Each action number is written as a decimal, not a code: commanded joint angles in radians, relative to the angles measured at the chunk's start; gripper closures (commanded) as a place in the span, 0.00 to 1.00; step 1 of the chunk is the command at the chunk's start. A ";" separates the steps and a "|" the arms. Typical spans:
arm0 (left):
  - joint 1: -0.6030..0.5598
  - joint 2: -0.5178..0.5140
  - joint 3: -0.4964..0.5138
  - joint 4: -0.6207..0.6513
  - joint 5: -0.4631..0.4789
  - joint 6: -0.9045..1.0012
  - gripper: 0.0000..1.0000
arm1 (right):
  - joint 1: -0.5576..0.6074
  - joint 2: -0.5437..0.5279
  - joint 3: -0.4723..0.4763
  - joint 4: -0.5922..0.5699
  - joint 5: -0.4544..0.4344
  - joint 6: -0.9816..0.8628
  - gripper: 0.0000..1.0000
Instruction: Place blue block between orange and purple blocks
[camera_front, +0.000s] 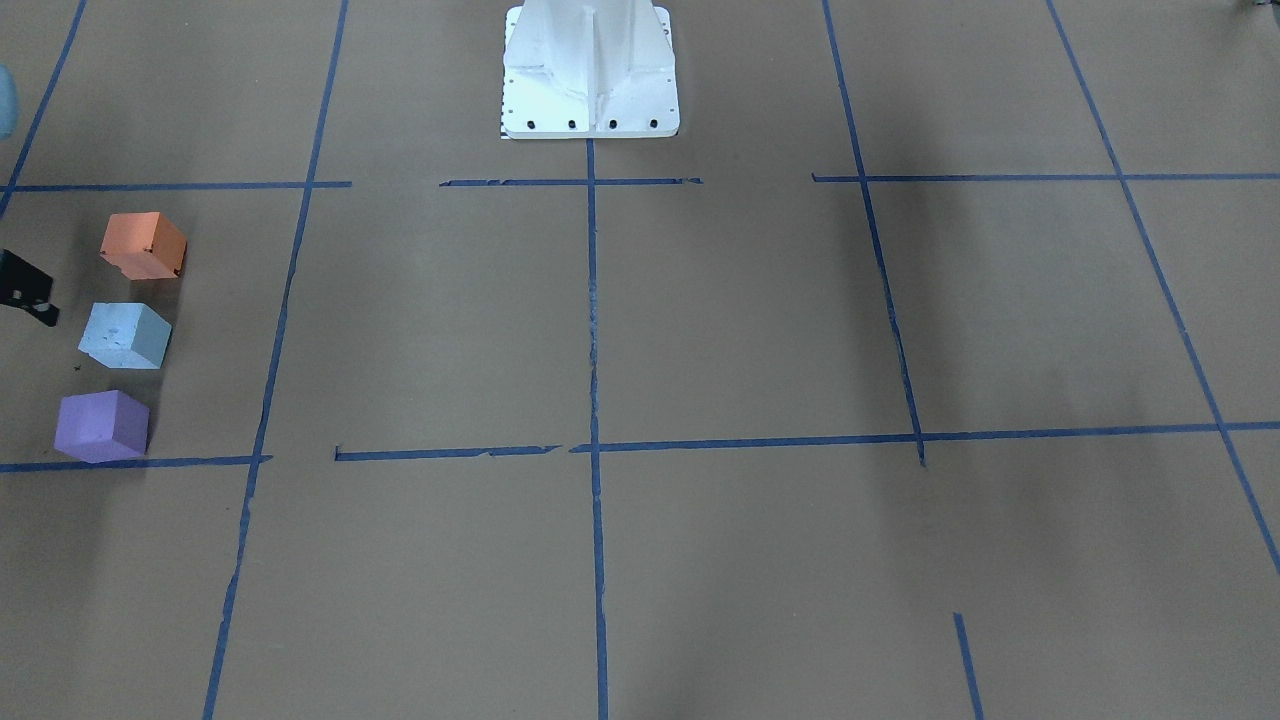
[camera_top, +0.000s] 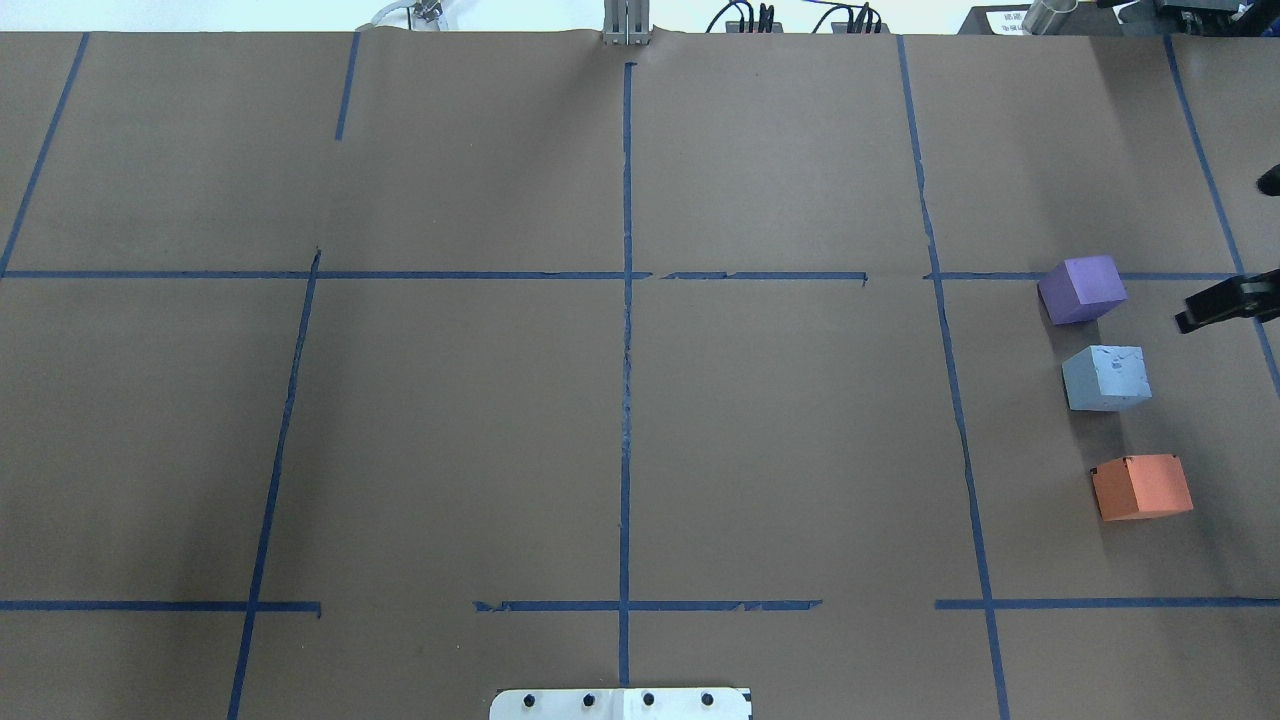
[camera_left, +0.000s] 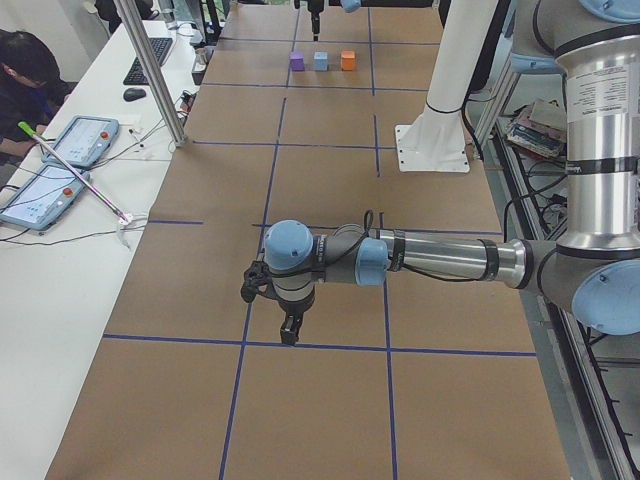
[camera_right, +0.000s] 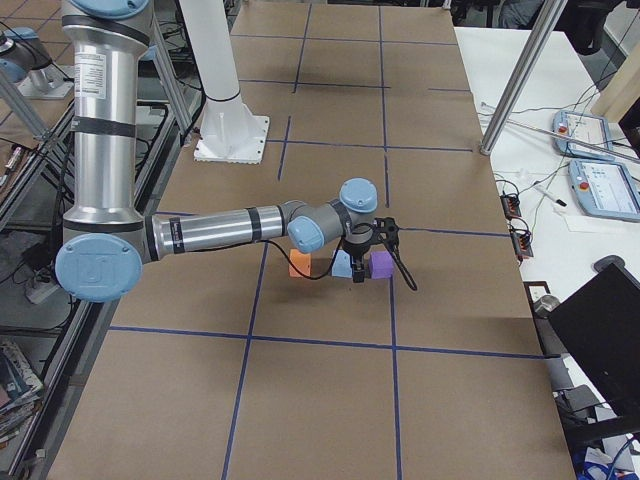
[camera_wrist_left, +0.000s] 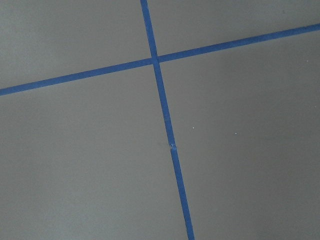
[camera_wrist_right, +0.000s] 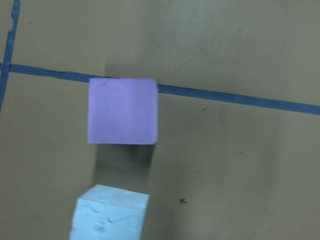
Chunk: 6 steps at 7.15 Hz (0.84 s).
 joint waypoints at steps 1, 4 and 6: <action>0.000 0.000 -0.001 0.001 0.002 0.001 0.00 | 0.270 -0.075 0.078 -0.285 0.035 -0.418 0.00; 0.001 0.018 0.019 0.000 0.009 0.003 0.00 | 0.294 -0.129 0.098 -0.343 0.032 -0.438 0.00; 0.000 0.026 0.024 -0.008 0.018 0.001 0.00 | 0.294 -0.131 0.097 -0.343 0.031 -0.438 0.00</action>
